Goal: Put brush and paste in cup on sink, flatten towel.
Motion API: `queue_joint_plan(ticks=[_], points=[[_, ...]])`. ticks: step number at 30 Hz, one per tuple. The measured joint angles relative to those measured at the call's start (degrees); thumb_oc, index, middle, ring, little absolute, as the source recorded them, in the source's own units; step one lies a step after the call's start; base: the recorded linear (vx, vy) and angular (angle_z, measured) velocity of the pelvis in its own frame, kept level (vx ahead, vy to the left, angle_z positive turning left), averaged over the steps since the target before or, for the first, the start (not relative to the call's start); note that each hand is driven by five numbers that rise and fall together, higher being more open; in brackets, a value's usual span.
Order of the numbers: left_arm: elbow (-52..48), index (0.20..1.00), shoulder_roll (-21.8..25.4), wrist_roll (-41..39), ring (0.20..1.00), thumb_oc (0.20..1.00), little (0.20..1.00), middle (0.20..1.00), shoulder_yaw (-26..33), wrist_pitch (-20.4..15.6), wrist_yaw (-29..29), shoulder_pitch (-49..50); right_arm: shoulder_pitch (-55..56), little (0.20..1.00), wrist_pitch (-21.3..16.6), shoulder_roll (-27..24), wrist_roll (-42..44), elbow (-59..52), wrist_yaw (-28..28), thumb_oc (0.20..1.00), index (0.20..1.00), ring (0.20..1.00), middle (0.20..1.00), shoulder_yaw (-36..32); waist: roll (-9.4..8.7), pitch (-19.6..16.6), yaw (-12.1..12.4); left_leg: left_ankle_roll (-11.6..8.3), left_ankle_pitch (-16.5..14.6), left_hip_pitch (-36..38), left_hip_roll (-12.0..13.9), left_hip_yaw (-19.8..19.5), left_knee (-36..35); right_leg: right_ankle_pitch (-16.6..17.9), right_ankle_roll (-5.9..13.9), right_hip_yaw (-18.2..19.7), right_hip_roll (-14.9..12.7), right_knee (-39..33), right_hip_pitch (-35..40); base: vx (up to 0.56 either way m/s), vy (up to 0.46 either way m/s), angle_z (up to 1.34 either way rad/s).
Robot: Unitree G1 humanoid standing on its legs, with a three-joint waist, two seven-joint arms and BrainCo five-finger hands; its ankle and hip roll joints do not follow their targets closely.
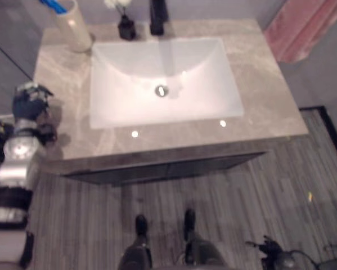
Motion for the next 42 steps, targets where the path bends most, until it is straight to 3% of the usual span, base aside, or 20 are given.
queue_joint_plan(ticks=[10, 12, 14, 18, 19, 20, 28, 30, 32, 34, 36, 40, 42], points=[[-11.0, 0.200, -4.7, 5.0, 0.200, 0.200, 0.200, 0.200, 7.8, 0.7, -1.8, 16.4, 3.6, 1.000, 1.2, 1.8, -3.5, -0.7, 1.8, 1.000, 1.000, 1.000, 1.000, -1.2, -0.76, -7.4, 0.9, 1.75, -2.3, 7.9, -2.2, -0.1, 0.0, -1.6, 1.44, 0.0, -1.9, -0.2, 7.9, -0.02, 0.088, 0.03], [-14.7, 0.200, -7.9, 7.2, 0.200, 0.200, 0.200, 0.200, 10.2, 1.4, -2.2, 20.2, 4.4, 1.000, 1.3, 2.4, -3.9, -0.8, 2.0, 1.000, 1.000, 1.000, 1.000, -1.9, -0.98, -8.4, 1.4, 2.24, -2.7, 8.5, -2.8, -0.3, 0.0, -1.7, 1.78, -0.3, -2.8, 0.1, 8.7, -0.07, 0.154, 0.04], [-21.2, 0.200, -14.8, 9.0, 0.200, 0.200, 0.200, 0.200, 12.1, 0.8, -2.9, 25.6, 5.9, 1.000, 1.3, 3.8, -3.9, -0.4, 2.2, 1.000, 1.000, 1.000, 1.000, -3.4, -1.04, -9.4, 1.9, 2.82, -3.2, 9.7, -3.5, -0.5, -0.3, -2.0, 2.15, -0.2, -3.6, 0.0, 9.7, -0.04, 0.111, 0.07], [-24.2, 0.200, -17.3, 10.8, 0.200, 0.200, 0.200, 0.200, 13.8, 1.0, -3.0, 30.1, 7.2, 1.000, 1.4, 6.6, -3.9, 0.0, 2.3, 1.000, 1.000, 1.000, 1.000, -3.6, -2.04, -10.6, 3.5, 3.09, -3.3, 9.7, -4.8, -0.7, 0.0, -3.0, 2.72, -0.4, -5.1, -0.1, 9.7, -0.06, 0.136, -0.01], [-30.2, 0.200, -22.2, 12.2, 0.200, 0.200, 0.200, 0.200, 17.8, -0.4, -2.9, 33.8, 7.3, 1.000, 1.0, 7.7, -3.8, -0.6, 1.7, 1.000, 1.000, 1.000, 1.000, -5.3, -2.21, -10.8, 3.3, 3.58, -3.6, 9.9, -5.3, -0.6, 0.0, -3.0, 2.76, -0.3, -5.7, 0.0, 9.6, -0.03, 0.086, -0.03], [-32.3, 0.200, -24.2, 12.6, 0.200, 0.200, 0.200, 0.200, 17.8, -1.3, -2.8, 35.4, 8.3, 1.000, 0.9, 8.5, -3.9, -0.3, 2.1, 1.000, 1.000, 1.000, 1.000, -4.9, -2.27, -10.9, 3.5, 3.70, -3.6, 9.9, -5.6, -0.9, 0.0, -3.0, 2.81, -0.3, -5.8, 0.0, 9.7, -0.05, 0.133, 0.03], [-33.3, 0.200, -24.0, 14.6, 0.200, 0.200, 0.200, 0.200, 19.3, -2.8, -3.9, 40.0, 8.4, 1.000, 0.6, 9.1, -3.8, 0.6, 2.0, 1.000, 1.000, 1.000, 1.000, -4.5, -2.53, -10.8, 4.8, 6.27, -4.3, 10.0, -8.2, -1.9, 0.7, -3.5, 3.65, -1.3, -8.6, 5.1, 8.2, -0.06, 0.119, 0.09], [-33.3, 0.200, -24.0, 14.5, 0.200, 0.200, 0.200, 0.200, 18.7, -2.9, -4.3, 39.9, 5.8, 1.000, 0.6, 8.8, -3.8, 0.6, 1.9, 1.000, 1.000, 1.000, 1.000, -4.4, -1.91, -9.0, 6.3, 6.92, -4.8, 9.9, -7.9, 0.0, 1.4, -2.9, 3.65, -5.4, -9.1, 9.2, 6.1, -0.03, -0.005, -0.34], [-32.6, 0.200, -24.0, 14.3, 0.200, 0.200, 0.200, 0.200, 17.7, -2.9, -4.6, 38.7, 5.3, 1.000, 0.0, 8.6, -3.6, 0.1, 1.9, 1.000, 1.000, 1.000, 1.000, -4.4, -1.39, -7.6, 6.1, 7.04, -5.1, 9.9, -7.7, -0.5, 2.1, -3.2, 3.49, -4.5, -8.6, 9.2, 6.0, 0.00, -0.037, -0.10], [-32.5, 0.200, -23.2, 13.5, 0.200, 0.200, 0.200, 0.200, 17.8, -3.0, -5.3, 39.2, 4.5, 1.000, -0.1, 8.5, -3.4, -0.4, 1.9, 1.000, 1.000, 1.000, 1.000, -4.3, -1.94, -7.1, 6.4, 6.95, -5.3, 9.8, -7.7, 0.4, 2.1, -3.3, 3.73, -2.5, -7.9, 8.1, 5.1, 0.02, -0.090, -0.15], [-32.3, 0.200, -22.8, 13.3, 0.200, 0.200, 0.200, 0.200, 17.9, -3.1, -5.3, 39.3, 4.3, 1.000, -0.3, 8.3, -3.4, -0.5, 1.8, 1.000, 1.000, 1.000, 1.000, -3.8, -2.29, -6.4, 7.0, 6.63, -5.5, 9.9, -7.7, 1.3, 2.0, -3.2, 3.65, -2.7, -7.6, 5.9, 4.9, 0.07, -0.119, -0.25], [-32.2, 0.200, -22.8, 12.5, 0.200, 0.200, 0.200, 0.200, 17.9, -3.6, -5.3, 39.1, 2.8, 1.000, -0.4, 8.2, -3.4, -0.2, 0.8, 1.000, 1.000, 1.000, 1.000, -3.2, -1.44, -5.0, 7.1, 4.81, -6.1, 10.0, -5.6, 2.9, 1.8, 0.2, 3.53, -3.7, -5.8, 1.3, 5.7, 0.18, -0.191, -0.23], [-32.1, 0.200, -23.7, 12.3, 0.200, 0.200, 0.200, 0.200, 17.4, -3.7, -5.3, 38.2, 3.0, 1.000, -0.4, 7.6, -3.4, -0.4, 0.6, 1.000, 1.000, 1.000, 1.000, -3.2, -1.01, -4.7, 6.9, 4.00, -6.2, 10.7, -4.5, 2.8, 1.7, 0.3, 3.32, -4.2, -4.8, 1.2, 6.5, 0.30, -0.319, -0.06]])
